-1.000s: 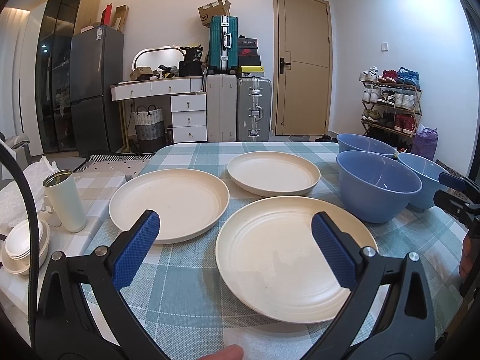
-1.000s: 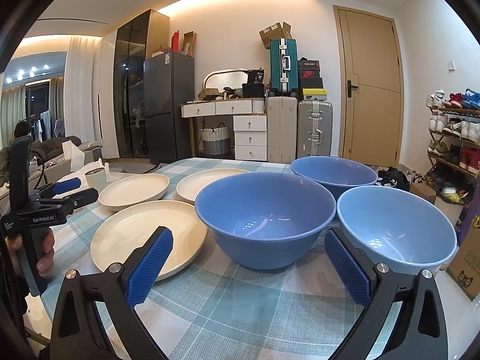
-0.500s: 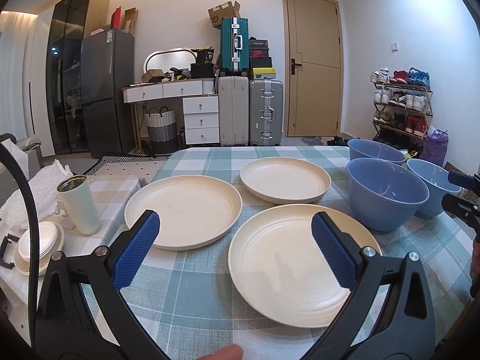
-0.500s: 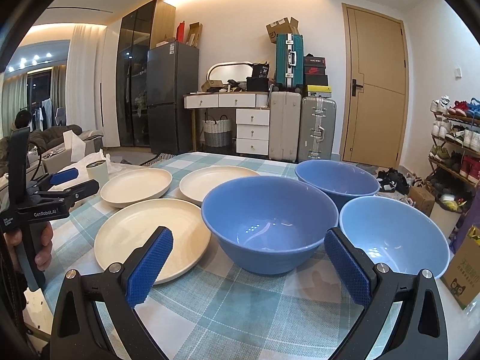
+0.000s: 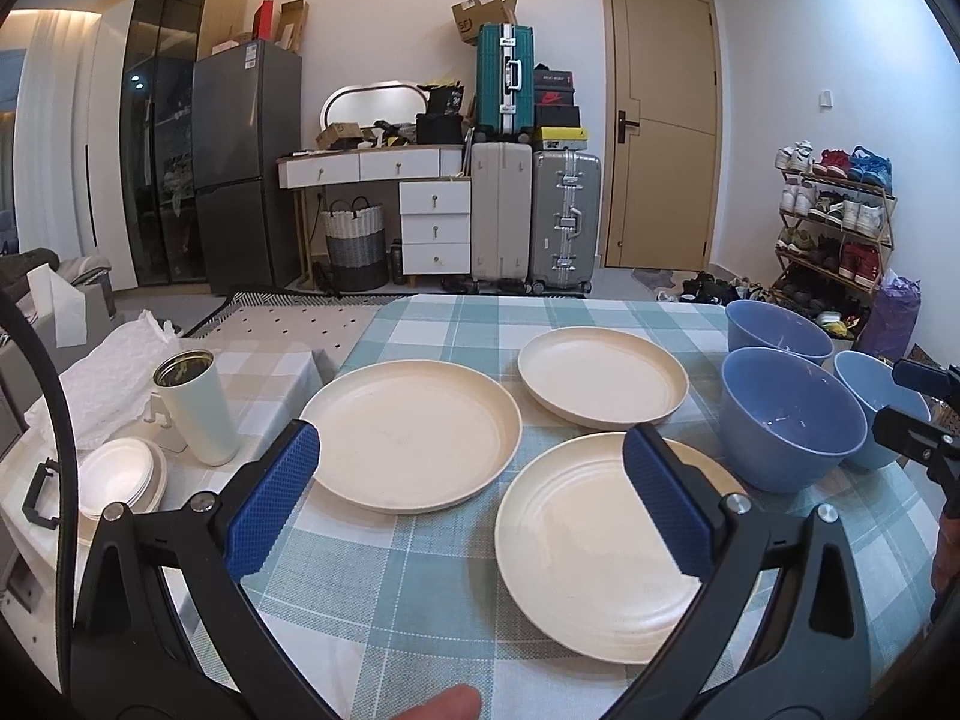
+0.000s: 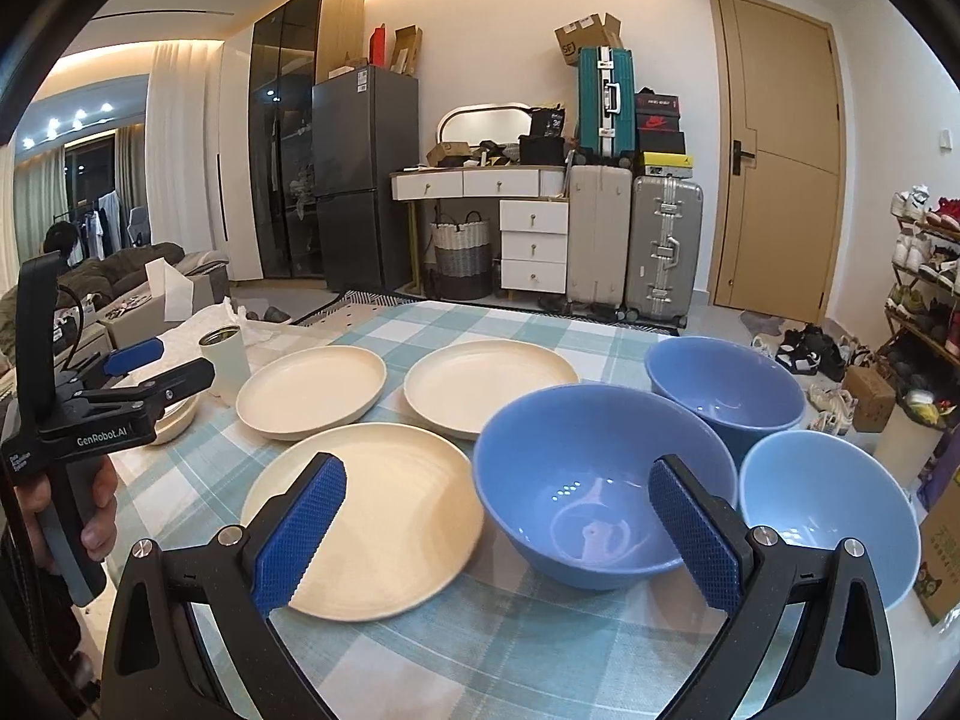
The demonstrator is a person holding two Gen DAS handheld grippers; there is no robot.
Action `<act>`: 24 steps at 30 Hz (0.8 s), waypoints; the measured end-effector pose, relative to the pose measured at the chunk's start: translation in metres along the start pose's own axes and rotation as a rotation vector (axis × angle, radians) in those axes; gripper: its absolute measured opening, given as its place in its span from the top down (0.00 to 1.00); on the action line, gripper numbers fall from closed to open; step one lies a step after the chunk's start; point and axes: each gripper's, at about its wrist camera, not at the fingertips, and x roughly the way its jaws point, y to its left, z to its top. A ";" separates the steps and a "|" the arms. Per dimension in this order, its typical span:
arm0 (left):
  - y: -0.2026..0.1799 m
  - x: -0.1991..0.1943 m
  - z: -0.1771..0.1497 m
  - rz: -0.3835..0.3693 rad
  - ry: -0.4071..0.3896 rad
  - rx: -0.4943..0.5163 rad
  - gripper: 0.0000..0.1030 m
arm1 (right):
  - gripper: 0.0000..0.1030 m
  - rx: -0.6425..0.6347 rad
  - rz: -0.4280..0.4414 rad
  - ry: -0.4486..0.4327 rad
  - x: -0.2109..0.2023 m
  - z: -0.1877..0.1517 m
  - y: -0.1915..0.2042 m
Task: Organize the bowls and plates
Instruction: 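Move the left tool toward the nearest cream plate and lower it to the rim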
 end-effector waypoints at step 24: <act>0.063 0.084 0.007 0.116 0.177 -0.136 0.02 | 0.00 -0.057 0.086 0.127 0.108 0.059 0.060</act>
